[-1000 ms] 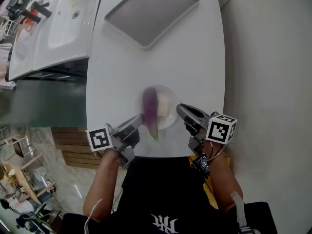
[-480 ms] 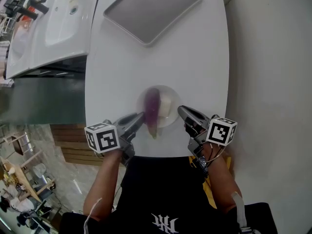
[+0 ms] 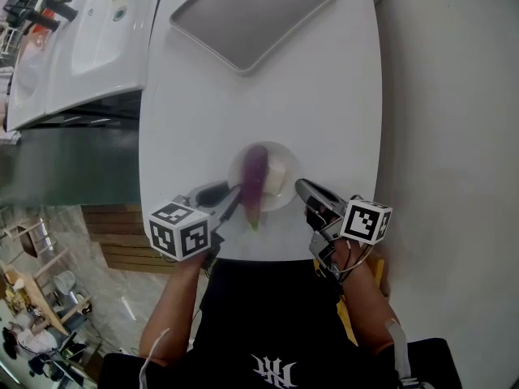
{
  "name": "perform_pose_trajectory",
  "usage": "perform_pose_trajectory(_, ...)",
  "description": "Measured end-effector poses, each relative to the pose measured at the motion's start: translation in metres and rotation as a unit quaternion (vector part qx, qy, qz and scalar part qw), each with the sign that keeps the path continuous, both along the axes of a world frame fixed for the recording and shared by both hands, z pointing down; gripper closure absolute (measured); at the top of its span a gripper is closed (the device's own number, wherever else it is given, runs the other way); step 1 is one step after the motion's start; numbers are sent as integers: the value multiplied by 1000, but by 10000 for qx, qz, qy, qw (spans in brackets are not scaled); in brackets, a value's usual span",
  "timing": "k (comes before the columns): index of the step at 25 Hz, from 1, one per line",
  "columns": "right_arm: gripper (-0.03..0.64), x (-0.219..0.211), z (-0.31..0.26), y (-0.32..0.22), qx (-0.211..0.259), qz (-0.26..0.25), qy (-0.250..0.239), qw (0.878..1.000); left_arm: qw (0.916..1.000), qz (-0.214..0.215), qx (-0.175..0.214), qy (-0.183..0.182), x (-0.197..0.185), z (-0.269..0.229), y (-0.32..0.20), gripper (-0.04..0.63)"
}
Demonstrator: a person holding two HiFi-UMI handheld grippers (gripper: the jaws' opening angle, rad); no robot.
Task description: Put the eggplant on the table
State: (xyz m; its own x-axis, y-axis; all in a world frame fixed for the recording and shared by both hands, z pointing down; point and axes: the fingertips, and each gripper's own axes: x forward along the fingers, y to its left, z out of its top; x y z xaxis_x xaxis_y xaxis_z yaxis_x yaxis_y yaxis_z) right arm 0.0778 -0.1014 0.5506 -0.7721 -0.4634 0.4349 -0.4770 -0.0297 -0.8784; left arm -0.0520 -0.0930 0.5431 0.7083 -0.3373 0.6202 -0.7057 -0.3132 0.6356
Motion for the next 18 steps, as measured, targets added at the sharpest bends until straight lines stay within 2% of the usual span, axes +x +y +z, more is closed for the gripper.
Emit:
perform_pose_trajectory(3,598,-2,5,3,-57,10,101,9999,9987,247,180,-412,-3,6,1,529)
perform_pose_trajectory(8,598,0,14,9,-158,-46,349,9993,9935,554,438,-892,-2,10,1,525)
perform_pose_trajectory(18,598,1,18,11,-261,-70,486,9985,9901,709,381,-1151,-4,21,3,523)
